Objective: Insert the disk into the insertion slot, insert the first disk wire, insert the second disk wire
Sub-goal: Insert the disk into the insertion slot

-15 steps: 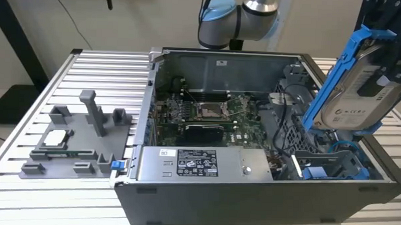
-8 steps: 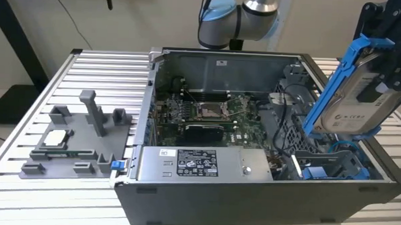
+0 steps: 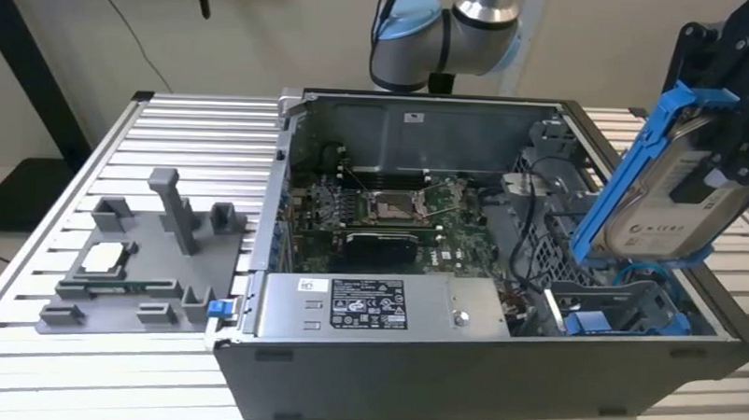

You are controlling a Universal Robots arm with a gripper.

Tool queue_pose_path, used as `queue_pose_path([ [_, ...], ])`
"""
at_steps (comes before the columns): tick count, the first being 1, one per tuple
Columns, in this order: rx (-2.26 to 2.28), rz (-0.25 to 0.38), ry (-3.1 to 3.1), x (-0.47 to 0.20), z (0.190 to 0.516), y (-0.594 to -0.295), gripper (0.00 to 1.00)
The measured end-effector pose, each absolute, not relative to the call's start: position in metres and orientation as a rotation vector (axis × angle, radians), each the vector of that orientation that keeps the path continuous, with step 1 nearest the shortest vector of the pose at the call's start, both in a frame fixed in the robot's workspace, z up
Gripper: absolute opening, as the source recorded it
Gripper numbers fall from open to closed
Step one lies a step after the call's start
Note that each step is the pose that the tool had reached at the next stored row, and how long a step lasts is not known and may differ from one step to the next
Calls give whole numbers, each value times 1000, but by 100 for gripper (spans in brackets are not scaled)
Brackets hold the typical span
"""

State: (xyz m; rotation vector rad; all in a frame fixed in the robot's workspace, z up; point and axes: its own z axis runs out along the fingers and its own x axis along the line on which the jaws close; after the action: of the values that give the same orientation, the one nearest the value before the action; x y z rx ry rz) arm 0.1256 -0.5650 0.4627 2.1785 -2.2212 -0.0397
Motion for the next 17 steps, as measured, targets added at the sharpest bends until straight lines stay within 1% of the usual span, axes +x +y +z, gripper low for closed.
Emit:
queue_pose_path([
  [17, 2175, -40, -2224, 131, 442, -569, 0],
])
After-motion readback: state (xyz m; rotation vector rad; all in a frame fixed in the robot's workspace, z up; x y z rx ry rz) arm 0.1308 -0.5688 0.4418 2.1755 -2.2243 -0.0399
